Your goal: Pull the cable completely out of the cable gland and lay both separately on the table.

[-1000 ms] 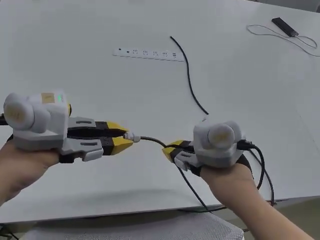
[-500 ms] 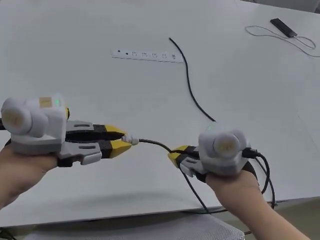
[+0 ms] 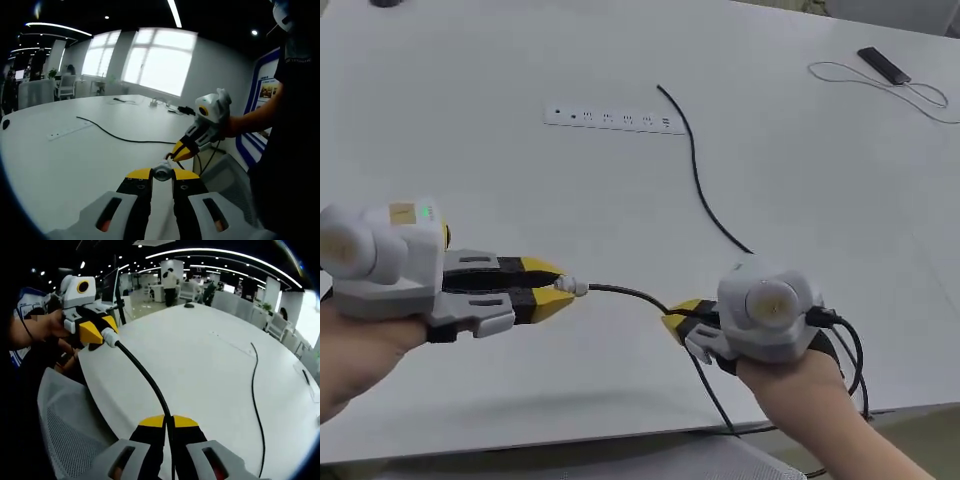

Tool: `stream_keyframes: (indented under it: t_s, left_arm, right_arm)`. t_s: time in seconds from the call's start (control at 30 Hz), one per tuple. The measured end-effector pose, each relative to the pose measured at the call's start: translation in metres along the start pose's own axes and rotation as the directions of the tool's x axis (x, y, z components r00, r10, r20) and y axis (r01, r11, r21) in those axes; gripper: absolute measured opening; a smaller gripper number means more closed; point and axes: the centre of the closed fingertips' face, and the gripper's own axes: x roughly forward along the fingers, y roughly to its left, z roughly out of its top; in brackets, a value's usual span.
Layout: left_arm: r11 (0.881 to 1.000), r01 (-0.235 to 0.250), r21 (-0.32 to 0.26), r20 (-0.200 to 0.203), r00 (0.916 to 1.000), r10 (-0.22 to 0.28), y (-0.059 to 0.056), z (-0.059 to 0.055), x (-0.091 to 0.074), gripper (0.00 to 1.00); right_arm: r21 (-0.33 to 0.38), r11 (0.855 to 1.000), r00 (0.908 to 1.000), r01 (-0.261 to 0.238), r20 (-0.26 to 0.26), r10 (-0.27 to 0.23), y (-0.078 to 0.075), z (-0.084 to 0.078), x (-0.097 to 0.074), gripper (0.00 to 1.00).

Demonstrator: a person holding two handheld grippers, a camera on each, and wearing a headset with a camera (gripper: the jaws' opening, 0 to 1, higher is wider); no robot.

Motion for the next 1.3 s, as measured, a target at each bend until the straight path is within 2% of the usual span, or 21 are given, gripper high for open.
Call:
stream_keyframes:
  t_s: [0.2, 0.47, 0.73, 0.87, 1.07, 1.3]
  left_arm:
    - [1.0, -0.006, -0.004, 0.0, 1.0, 0.006, 0.001, -0.003, 0.0, 0.15]
    - [1.0, -0.007, -0.012, 0.012, 0.9999, 0.007, -0.002, -0.005, 0.0, 0.15]
    - [1.0, -0.021, -0.012, 0.018, 0.9996, 0.022, -0.001, -0.01, -0.002, 0.15]
    - [0.999, -0.026, -0.018, 0.018, 0.9995, 0.026, -0.001, -0.015, -0.002, 0.15]
    - [0.999, -0.037, -0.01, 0.029, 0.9989, 0.037, -0.001, -0.018, -0.004, 0.15]
    - [0.998, -0.057, -0.009, 0.027, 0.998, 0.058, 0.002, -0.032, -0.009, 0.15]
  right_arm:
    - [0.012, 1.0, 1.0, 0.01, -0.002, -0.01, -0.006, 0.001, -0.001, 0.0]
    - [-0.012, 1.0, 0.9999, 0.008, -0.014, -0.009, -0.006, 0.002, -0.001, 0.0]
    - [-0.05, 0.999, 0.9999, 0.004, -0.015, -0.004, -0.009, 0.019, 0.004, 0.0]
    - [-0.045, 0.999, 0.9994, 0.018, -0.027, -0.02, -0.014, 0.028, 0.01, 0.0]
    - [-0.076, 0.997, 0.9986, 0.022, -0.046, -0.026, -0.017, 0.04, 0.018, 0.0]
    - [-0.111, 0.994, 0.9977, 0.002, -0.067, -0.01, -0.018, 0.051, 0.032, 0.0]
